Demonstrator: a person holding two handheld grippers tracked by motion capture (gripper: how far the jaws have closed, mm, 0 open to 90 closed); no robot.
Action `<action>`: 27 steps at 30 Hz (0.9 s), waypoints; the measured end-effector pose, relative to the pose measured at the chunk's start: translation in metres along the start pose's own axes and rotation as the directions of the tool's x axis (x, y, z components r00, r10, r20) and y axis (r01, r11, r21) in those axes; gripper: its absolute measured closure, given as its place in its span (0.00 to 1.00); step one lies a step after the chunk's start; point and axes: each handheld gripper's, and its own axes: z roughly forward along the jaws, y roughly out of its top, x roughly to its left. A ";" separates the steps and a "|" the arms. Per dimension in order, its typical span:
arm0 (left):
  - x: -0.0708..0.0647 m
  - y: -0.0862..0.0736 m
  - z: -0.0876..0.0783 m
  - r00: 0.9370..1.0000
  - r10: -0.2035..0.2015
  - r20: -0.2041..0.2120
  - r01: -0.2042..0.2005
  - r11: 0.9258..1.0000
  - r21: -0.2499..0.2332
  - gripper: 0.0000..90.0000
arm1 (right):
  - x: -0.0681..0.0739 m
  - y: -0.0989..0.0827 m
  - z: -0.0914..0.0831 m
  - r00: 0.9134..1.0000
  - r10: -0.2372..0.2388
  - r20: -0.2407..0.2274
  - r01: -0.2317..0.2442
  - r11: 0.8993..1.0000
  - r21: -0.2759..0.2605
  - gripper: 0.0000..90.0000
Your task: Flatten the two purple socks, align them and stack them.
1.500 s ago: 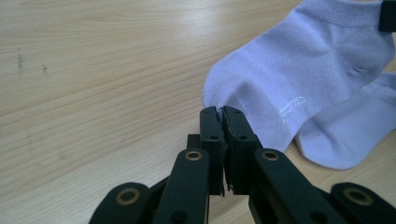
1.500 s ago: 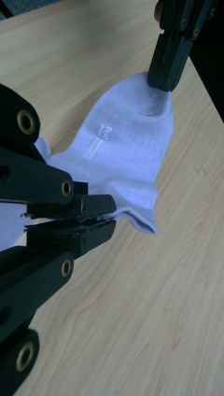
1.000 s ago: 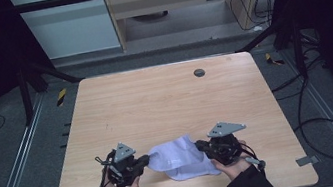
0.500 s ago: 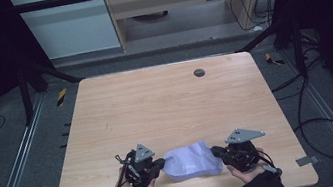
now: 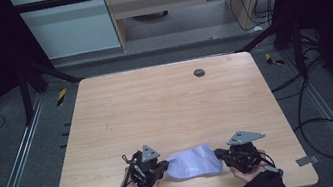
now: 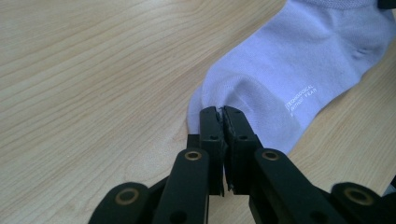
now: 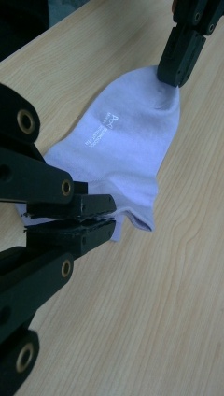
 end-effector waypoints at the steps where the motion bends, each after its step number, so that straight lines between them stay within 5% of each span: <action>1: 0.000 0.000 0.001 1.000 0.005 -0.003 -0.005 1.000 0.005 0.96 | -0.001 -0.001 0.002 1.000 -0.003 0.002 0.003 1.000 0.005 0.96; 27: 0.002 -0.008 0.020 0.999 0.031 -0.037 -0.029 0.998 0.064 0.92 | -0.014 -0.010 0.024 0.999 0.017 0.037 -0.020 0.996 0.084 0.92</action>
